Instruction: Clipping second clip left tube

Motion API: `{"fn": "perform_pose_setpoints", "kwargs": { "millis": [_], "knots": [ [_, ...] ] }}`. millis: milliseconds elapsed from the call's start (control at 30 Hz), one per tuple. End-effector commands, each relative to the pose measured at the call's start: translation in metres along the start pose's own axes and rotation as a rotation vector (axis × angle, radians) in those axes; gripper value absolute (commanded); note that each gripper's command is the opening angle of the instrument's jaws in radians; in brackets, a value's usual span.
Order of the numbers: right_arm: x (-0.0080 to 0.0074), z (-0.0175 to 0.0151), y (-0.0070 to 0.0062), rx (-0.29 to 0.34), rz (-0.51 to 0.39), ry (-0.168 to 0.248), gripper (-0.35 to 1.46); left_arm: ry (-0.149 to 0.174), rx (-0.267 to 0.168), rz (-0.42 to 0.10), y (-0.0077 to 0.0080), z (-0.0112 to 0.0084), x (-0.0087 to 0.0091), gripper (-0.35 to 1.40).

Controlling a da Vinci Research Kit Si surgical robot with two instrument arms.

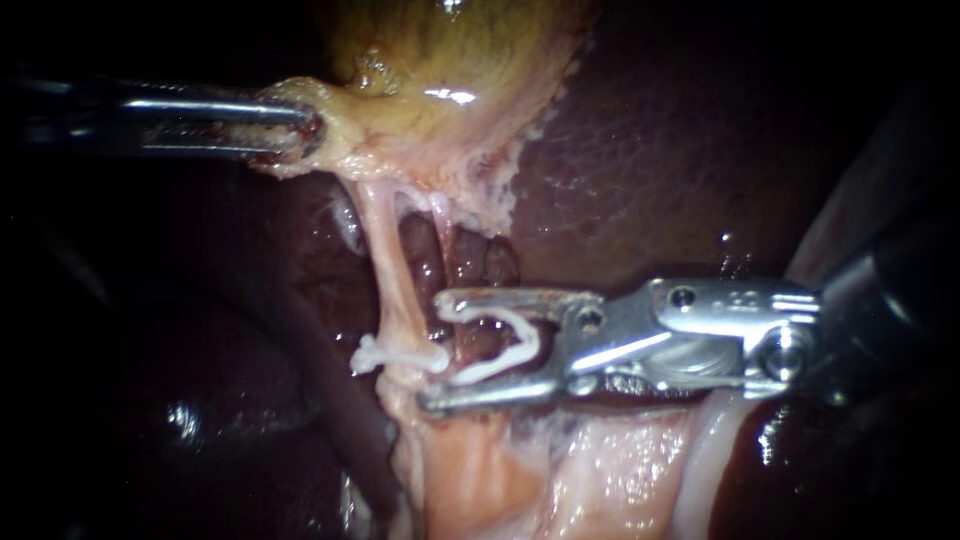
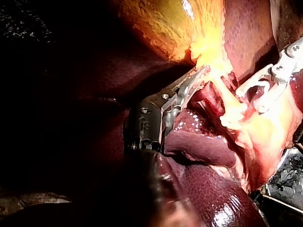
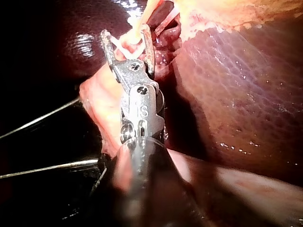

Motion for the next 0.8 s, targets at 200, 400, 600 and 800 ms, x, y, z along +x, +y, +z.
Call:
{"fn": "perform_pose_setpoints", "kwargs": {
  "millis": [200, 400, 600, 800],
  "knots": [
    [-0.0016, 0.0005, 0.0028, -0.017, 0.005, -0.024, 0.50, 0.000, 0.001, 0.000, 0.0001, 0.0000, 0.0000, -0.35],
    [-0.0022, 0.0019, 0.0044, -0.003, 0.010, -0.027, 0.50, 0.000, 0.001, 0.000, 0.0001, 0.0001, 0.0000, -0.35],
    [-0.0019, 0.0050, 0.0041, 0.044, 0.034, -0.024, 0.50, 0.000, 0.001, 0.000, 0.0001, 0.0001, 0.0000, -0.35],
    [-0.0021, 0.0069, 0.0035, 0.090, 0.052, -0.009, 0.50, 0.000, 0.001, 0.000, 0.0001, 0.0001, 0.0000, -0.35]
  ]
}}
